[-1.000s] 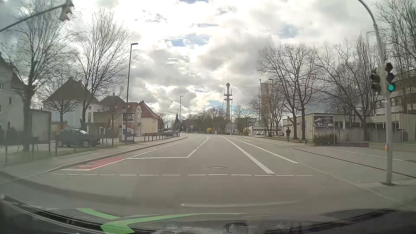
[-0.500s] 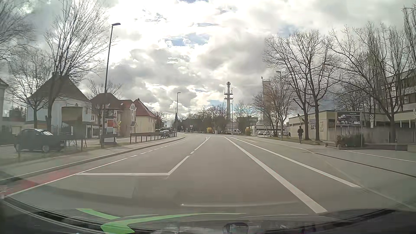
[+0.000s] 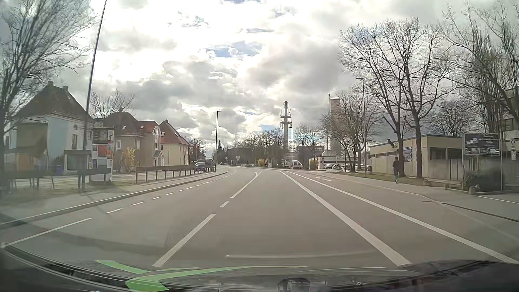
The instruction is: Follow the waypoints while adhering to traffic rules and regulations
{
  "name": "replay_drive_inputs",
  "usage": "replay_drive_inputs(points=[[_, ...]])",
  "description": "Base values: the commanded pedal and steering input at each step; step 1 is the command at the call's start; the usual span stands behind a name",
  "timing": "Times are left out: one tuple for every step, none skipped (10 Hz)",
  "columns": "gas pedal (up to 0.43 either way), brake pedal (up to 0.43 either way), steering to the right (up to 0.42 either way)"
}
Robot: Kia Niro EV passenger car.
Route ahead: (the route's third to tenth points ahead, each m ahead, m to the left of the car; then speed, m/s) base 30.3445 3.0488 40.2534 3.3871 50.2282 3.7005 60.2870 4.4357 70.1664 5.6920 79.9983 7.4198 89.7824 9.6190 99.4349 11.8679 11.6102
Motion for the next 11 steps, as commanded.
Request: replay_drive_inputs(points=[[0.157, 0.0, 0.005], [0.157, 0.0, 0.006], [0.157, 0.0, 0.006], [0.169, 0.0, 0.006], [0.169, 0.0, 0.006], [0.169, 0.0, 0.005], [0.169, 0.0, 0.005], [0.169, 0.0, 0.005], [0.169, 0.0, 0.004], [0.169, 0.0, 0.004], [0.169, 0.0, 0.004]])
